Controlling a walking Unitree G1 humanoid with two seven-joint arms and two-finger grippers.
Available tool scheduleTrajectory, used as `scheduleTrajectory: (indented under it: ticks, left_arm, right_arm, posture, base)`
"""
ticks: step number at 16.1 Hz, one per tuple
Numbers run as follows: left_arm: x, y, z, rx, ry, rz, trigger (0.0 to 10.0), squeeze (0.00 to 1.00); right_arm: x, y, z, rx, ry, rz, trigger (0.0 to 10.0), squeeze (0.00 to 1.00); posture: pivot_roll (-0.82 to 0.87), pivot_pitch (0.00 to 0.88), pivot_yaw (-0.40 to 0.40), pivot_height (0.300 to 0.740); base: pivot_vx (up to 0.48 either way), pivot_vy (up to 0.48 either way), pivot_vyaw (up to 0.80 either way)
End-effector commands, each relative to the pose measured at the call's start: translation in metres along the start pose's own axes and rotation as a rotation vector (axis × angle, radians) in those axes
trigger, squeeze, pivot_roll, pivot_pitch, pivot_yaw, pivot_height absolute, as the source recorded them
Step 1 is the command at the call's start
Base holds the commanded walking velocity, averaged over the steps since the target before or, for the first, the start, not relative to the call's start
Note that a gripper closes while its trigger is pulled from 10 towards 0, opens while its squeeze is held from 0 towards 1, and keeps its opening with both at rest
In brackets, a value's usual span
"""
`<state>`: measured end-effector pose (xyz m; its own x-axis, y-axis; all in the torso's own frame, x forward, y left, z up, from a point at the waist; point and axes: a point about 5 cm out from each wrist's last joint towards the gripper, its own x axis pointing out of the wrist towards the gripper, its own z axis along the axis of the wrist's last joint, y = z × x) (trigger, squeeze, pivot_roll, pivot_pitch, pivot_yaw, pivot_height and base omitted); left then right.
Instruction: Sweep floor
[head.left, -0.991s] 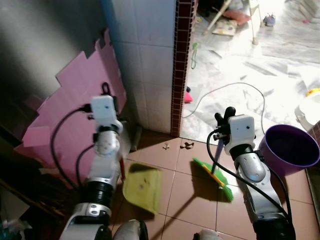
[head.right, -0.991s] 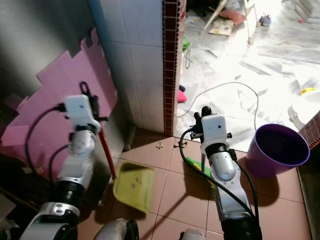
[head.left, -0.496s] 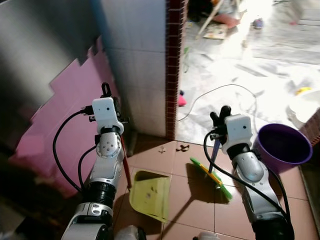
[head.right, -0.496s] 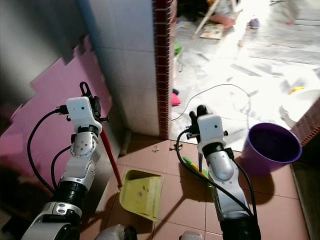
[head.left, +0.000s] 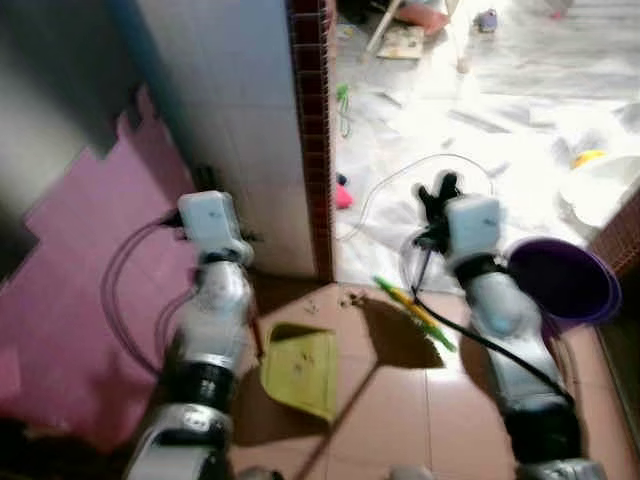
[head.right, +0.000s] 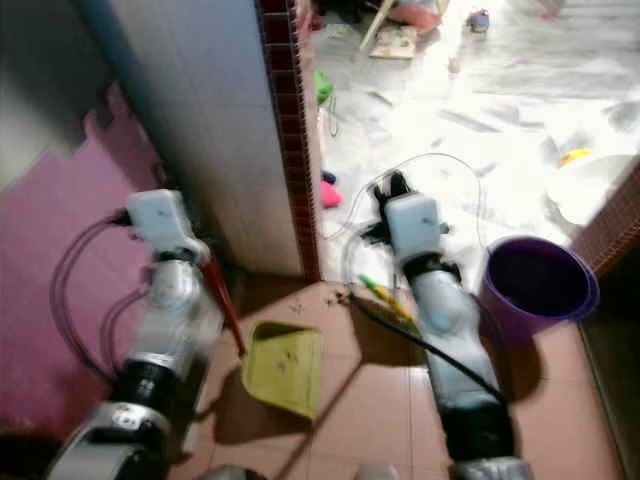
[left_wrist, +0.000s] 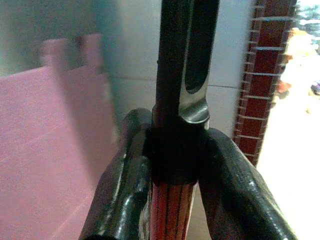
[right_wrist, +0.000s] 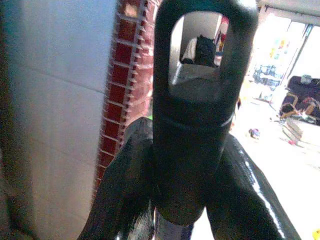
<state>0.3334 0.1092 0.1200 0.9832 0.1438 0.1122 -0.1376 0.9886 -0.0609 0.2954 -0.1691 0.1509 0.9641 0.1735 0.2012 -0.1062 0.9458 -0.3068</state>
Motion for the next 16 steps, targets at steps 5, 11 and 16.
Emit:
scheduleTrajectory:
  ticks: [5, 11, 16]
  left_arm:
    - [0.005, 0.024, 0.010, 0.113, -0.065, 0.156, 10.0, 0.00]
    - [0.001, 0.035, 0.002, 0.130, -0.067, 0.278, 10.0, 0.00]
    - [0.000, 0.033, -0.011, 0.105, 0.014, 0.342, 10.0, 0.00]
  right_arm:
    - [0.009, 0.008, 0.017, 0.000, -0.088, 0.042, 10.0, 0.00]
    - [0.007, 0.009, 0.014, 0.001, -0.084, 0.055, 10.0, 0.00]
    - [0.010, 0.011, 0.014, -0.006, -0.072, 0.053, 10.0, 0.00]
  posture:
    - [-0.14, 0.000, 0.082, 0.740]
    - [-0.14, 0.000, 0.075, 0.740]
    - [-0.14, 0.000, 0.065, 0.740]
  base:
    - [0.143, 0.128, 0.00]
    - [0.000, 0.000, 0.00]
    - [0.000, 0.000, 0.00]
